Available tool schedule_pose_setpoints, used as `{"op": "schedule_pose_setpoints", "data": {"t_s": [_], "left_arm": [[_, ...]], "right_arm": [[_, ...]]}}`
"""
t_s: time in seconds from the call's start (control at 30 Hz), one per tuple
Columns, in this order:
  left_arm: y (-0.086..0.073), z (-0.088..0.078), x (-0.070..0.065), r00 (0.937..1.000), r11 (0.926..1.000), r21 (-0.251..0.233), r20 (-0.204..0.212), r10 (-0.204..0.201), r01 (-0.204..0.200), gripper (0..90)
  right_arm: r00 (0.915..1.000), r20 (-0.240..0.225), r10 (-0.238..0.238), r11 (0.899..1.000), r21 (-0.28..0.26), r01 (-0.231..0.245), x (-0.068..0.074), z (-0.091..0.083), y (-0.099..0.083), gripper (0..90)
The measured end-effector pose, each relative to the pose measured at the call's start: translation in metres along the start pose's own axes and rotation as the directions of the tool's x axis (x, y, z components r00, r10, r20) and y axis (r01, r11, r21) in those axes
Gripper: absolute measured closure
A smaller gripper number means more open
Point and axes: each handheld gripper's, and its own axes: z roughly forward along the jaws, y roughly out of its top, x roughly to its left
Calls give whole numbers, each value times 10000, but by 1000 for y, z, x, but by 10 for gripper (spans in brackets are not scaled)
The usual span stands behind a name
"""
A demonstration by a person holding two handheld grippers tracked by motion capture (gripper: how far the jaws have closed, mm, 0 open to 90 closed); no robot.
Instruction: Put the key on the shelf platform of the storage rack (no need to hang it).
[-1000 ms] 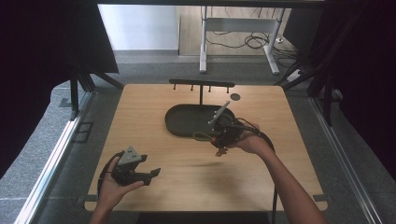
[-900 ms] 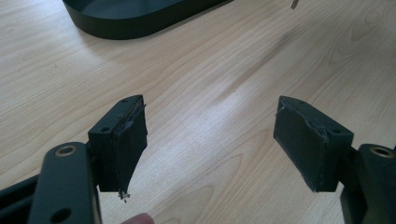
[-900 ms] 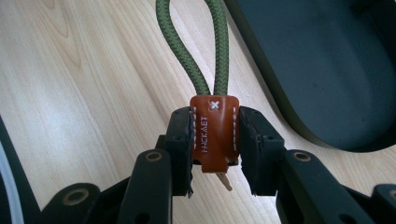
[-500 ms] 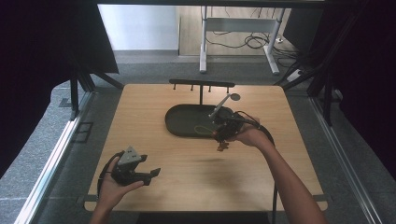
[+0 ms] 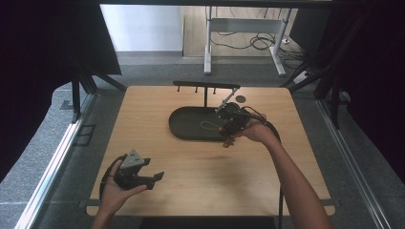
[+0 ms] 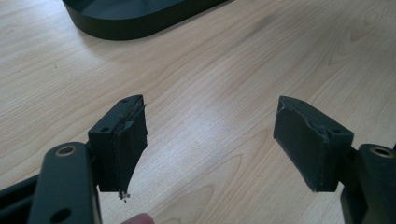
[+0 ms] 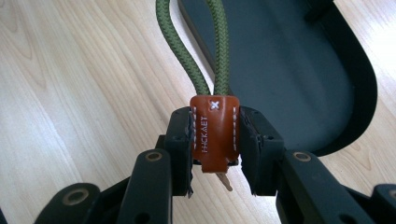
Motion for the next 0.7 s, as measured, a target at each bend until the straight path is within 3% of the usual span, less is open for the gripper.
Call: {"op": "schedule_pose_setpoints", "data": {"t_s": [0.23, 0.7], "left_arm": [[0, 0, 0, 10000, 10000, 21, 3, 37, -37, 261], [0, -1, 1, 10000, 10000, -73, 13, -16, 16, 261]], "right_arm": [[10000, -39, -42, 10000, -69, 41, -11, 0, 1, 668], [9993, 10, 372, 9993, -20, -372, -28, 4, 11, 668]]}}
